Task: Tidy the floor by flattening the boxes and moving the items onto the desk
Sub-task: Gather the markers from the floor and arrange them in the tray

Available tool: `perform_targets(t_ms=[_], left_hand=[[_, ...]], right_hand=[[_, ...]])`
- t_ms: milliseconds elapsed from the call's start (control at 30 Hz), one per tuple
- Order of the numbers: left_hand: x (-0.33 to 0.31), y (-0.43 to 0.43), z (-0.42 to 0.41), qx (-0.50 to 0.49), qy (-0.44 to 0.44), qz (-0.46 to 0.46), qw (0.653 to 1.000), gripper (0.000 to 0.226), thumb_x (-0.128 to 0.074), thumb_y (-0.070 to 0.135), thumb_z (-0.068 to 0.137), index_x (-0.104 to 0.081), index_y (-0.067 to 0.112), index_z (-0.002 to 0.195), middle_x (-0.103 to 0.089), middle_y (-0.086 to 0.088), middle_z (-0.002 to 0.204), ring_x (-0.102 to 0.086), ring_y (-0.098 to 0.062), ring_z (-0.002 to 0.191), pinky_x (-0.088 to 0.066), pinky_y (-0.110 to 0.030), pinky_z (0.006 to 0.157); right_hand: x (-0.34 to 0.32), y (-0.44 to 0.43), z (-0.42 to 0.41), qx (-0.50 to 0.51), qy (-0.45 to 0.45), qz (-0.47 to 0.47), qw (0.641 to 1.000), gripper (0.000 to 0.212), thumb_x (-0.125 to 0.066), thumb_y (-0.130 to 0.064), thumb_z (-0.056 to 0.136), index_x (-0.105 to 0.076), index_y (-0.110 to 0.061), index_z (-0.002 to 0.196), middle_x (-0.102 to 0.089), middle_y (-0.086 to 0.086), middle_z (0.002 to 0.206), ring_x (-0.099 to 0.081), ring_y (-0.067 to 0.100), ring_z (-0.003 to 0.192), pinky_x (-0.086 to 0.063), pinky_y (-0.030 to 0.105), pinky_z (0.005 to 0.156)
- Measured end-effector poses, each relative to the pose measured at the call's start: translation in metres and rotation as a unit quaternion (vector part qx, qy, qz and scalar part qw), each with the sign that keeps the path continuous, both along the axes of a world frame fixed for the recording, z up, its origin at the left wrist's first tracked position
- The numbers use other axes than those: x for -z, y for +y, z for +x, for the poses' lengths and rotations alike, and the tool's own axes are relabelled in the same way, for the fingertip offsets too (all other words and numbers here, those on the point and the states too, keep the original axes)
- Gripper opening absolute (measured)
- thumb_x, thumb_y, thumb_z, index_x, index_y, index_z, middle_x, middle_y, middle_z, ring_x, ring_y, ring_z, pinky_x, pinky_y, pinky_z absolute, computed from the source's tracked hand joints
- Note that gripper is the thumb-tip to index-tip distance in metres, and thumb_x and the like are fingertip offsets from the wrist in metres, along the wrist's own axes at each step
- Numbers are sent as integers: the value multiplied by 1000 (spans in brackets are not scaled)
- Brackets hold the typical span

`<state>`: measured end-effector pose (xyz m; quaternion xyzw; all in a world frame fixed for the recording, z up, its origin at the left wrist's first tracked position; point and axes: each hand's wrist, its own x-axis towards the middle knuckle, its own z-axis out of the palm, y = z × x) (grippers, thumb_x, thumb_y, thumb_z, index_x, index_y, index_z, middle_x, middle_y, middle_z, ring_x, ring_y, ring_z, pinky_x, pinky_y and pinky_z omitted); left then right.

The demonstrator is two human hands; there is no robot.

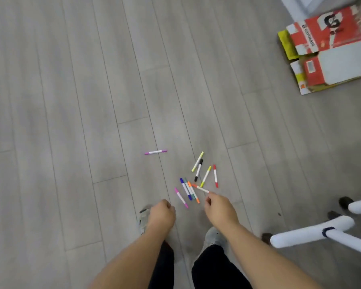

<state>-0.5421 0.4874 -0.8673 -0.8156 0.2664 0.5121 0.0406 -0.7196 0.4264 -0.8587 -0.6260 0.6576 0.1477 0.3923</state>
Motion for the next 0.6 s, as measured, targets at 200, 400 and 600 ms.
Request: perform_targets(t_ms=[200, 400, 600], left_hand=[[186, 10, -18, 3, 4, 30, 1000, 22, -53, 29, 95, -64, 11, 102, -70, -9, 100, -64, -24, 87, -55, -34, 81], [313, -6, -25, 88, 4, 27, 996, 33, -54, 43, 99, -66, 13, 103, -66, -5, 89, -65, -20, 82, -54, -30, 73], [352, -4, -19, 201, -43, -33, 978, 30, -45, 42, 102, -60, 18, 113, -66, -5, 101, -64, -22, 88, -54, -35, 74]], right_hand=[[192, 15, 0, 3, 18, -18, 1000, 11, -53, -20, 92, -63, -17, 88, -67, 9, 98, -63, 32, 93, -47, 35, 72], [313, 5, -16, -183, 23, -87, 979, 37, -66, -13, 85, -58, -19, 121, -59, 5, 108, -59, 28, 97, -48, 37, 76], [366, -5, -42, -334, 24, -211, 918, 20, -77, -18, 78, -65, -17, 95, -57, 1, 83, -57, 23, 74, -48, 35, 60]])
